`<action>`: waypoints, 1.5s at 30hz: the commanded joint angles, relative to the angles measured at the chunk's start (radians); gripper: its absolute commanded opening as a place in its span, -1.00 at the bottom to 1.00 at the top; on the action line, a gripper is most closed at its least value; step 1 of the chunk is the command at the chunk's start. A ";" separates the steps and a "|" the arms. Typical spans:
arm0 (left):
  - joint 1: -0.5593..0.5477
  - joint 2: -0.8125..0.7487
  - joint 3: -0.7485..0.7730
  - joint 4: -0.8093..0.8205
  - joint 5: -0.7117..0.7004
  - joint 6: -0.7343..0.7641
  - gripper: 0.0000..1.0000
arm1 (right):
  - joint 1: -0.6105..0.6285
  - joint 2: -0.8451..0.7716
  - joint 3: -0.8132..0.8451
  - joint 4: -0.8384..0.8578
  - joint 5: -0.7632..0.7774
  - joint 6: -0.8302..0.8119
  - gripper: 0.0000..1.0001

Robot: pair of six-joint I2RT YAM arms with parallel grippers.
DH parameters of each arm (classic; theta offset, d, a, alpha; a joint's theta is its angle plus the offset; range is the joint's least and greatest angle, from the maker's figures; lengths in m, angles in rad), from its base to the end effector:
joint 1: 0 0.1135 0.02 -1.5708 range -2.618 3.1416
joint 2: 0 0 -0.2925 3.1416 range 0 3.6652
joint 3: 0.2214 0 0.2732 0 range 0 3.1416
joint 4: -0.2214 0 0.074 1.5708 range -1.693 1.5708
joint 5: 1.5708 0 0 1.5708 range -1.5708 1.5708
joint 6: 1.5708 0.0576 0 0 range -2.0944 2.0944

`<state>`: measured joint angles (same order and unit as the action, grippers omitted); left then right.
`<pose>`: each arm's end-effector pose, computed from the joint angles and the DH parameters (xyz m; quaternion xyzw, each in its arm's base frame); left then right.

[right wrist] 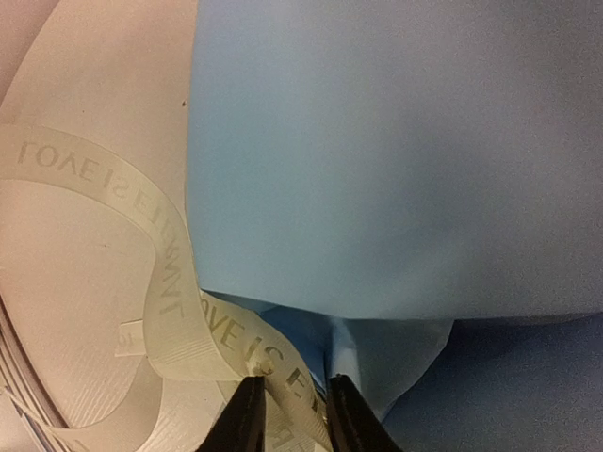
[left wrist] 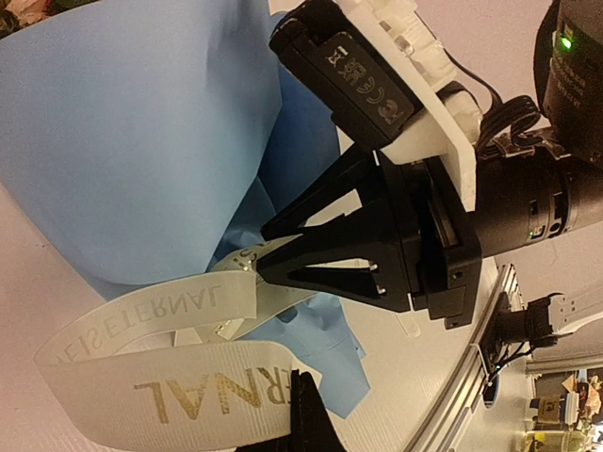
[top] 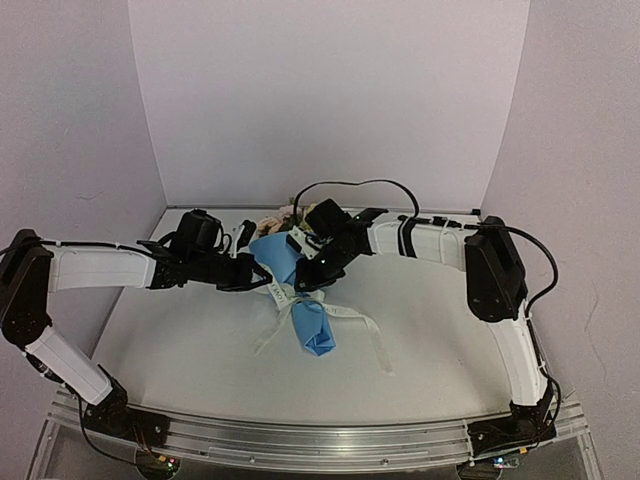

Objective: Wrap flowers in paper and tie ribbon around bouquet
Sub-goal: Cross the half-tied ribbon over the folded bouquet.

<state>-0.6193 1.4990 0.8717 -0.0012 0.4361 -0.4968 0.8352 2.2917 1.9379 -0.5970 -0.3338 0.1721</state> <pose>0.2726 -0.2242 0.2232 0.1513 0.8623 -0.3982 0.2739 0.3608 0.4267 0.1926 -0.3536 0.8715 0.2837 0.1871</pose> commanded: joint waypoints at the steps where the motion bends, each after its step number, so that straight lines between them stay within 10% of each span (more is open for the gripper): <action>1: -0.003 -0.042 -0.008 0.007 -0.017 0.003 -0.99 | -0.004 -0.025 0.026 0.002 0.026 -0.005 -0.69; 9: -0.003 -0.036 -0.017 -0.022 -0.026 -0.011 -1.00 | -0.005 -0.142 -0.078 0.015 0.112 0.012 -1.00; 45: -0.035 0.077 0.089 -0.114 -0.068 -0.020 -1.00 | -0.006 -0.231 -0.314 0.059 -0.155 -0.056 -0.73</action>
<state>-0.6489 1.5686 0.9163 -0.1129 0.3805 -0.5240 0.8314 2.0602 1.6077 -0.5199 -0.4433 0.1280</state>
